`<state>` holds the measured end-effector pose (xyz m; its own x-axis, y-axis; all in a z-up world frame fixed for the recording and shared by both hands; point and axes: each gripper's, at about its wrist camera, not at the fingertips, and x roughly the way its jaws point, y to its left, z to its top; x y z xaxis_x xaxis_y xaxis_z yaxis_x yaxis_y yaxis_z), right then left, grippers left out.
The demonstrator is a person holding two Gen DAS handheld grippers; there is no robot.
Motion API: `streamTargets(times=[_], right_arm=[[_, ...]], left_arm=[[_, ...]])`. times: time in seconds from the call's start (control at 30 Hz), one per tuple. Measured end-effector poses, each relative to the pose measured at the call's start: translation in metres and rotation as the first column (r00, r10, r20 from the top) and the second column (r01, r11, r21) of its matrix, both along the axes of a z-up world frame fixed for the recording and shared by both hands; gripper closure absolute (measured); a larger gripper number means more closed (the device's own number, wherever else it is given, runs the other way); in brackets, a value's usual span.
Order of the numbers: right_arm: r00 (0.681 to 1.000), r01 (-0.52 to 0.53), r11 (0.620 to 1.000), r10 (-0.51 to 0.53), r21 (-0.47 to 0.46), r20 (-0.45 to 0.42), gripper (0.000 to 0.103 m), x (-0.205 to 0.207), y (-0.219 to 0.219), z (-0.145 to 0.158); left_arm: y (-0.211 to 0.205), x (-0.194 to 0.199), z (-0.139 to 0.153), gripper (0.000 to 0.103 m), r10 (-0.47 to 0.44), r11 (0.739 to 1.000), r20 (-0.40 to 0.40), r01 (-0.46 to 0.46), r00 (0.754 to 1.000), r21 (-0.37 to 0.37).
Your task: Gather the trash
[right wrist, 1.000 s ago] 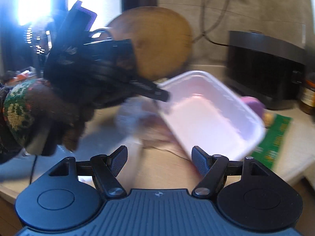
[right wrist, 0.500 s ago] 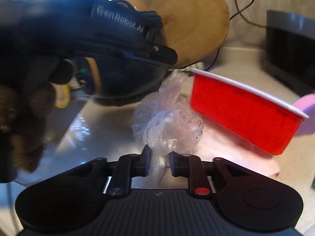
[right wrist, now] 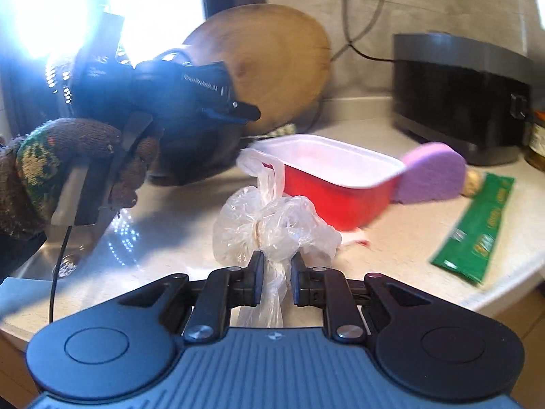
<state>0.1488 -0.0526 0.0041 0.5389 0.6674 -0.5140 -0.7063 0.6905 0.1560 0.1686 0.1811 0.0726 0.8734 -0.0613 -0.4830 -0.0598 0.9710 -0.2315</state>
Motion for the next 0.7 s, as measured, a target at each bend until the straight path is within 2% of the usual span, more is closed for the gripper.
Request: streamTargets(times=[0.17,0.23,0.4,0.53,0.6,0.7], right_arm=[[0.997,0.073,0.997,-0.072,0.032,-0.033,0.087,0.005,-0.023,-0.004],[0.994,0.105,0.993,-0.103,0.051,-0.035,0.087,0.010,-0.030,-0.002],[0.984,0.176,0.983,-0.175,0.051,-0.032,0.087,0.028,-0.030,0.000],[0.981,0.187,0.980,-0.183,0.060,-0.070,0.087,0.045,-0.025,-0.007],[0.982,0.178,0.982,-0.173,0.066,-0.078,0.087,0.046,-0.021,-0.009],[0.990,0.125,0.990,-0.119,0.071,-0.076,0.087,0.045,-0.009,-0.008]], left_arm=[[-0.013,0.031,-0.019,0.083,0.080,0.984,-0.046,-0.072,0.996,0.161],[-0.012,0.034,-0.025,0.083,0.097,0.979,-0.060,-0.084,0.994,0.184],[-0.007,0.015,-0.033,0.081,0.049,0.987,-0.139,-0.026,0.989,0.157],[-0.003,-0.018,-0.033,0.078,-0.022,0.998,-0.201,0.034,0.979,0.056],[-0.001,-0.036,-0.029,0.078,-0.038,0.999,-0.200,0.045,0.979,0.029],[-0.002,-0.062,-0.019,0.078,-0.021,0.998,-0.142,0.029,0.990,0.054]])
